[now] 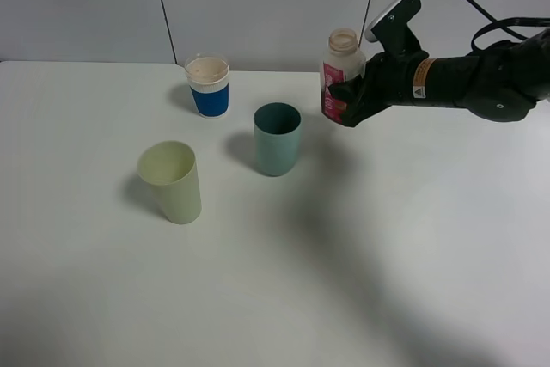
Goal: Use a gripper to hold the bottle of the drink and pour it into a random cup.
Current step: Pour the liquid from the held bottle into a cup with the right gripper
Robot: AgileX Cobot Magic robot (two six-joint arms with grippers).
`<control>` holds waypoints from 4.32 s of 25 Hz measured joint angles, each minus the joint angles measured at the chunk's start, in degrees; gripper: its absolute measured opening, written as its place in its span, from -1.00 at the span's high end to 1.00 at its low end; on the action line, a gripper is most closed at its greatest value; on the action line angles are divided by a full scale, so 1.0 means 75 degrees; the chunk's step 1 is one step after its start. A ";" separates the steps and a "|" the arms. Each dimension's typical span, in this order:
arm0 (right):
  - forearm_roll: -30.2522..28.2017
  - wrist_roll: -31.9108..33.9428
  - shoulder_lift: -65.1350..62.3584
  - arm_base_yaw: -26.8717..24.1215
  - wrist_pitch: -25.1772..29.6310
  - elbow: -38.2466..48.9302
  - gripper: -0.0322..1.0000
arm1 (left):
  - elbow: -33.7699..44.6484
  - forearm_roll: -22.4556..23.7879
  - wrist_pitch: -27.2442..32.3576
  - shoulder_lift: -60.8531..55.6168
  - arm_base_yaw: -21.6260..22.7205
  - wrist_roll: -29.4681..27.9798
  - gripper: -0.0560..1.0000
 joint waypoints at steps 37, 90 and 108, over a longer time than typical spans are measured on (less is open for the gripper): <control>-0.0195 -0.4256 -0.0270 0.1909 0.3972 -0.1556 0.25 | 0.0000 0.0000 0.0000 0.0000 0.0000 0.0000 -0.86; -0.0835 -0.7131 -0.0270 0.2663 0.5695 -0.2261 0.25 | 0.0000 0.0000 0.0000 0.0000 0.0000 0.0000 -0.86; -0.1286 -0.7490 -0.0270 0.2789 0.6050 -0.2270 0.25 | 0.0000 0.0000 0.0000 0.0000 0.0000 0.0000 -0.86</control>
